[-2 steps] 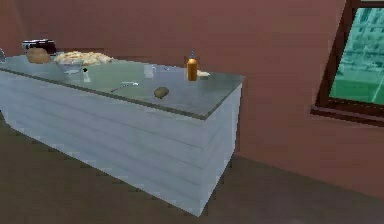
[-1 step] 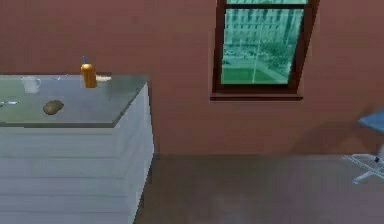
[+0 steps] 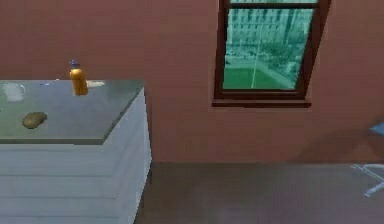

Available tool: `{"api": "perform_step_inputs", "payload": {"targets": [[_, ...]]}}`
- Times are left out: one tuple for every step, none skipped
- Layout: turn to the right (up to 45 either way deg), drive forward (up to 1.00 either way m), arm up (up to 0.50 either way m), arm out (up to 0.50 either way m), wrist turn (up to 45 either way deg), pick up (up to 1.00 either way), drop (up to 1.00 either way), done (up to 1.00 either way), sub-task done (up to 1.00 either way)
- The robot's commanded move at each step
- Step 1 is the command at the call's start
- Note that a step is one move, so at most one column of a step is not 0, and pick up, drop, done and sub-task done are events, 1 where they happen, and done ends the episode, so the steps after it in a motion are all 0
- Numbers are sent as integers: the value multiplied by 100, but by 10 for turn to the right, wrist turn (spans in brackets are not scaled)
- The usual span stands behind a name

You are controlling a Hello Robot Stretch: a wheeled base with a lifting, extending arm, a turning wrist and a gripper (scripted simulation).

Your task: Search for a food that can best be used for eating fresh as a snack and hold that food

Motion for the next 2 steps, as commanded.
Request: {"api": "perform_step_inputs", "payload": {"targets": [[-450,0,0,0,0,0,0,0,0],[-450,0,0,0,0,0,0,0,0]]}}
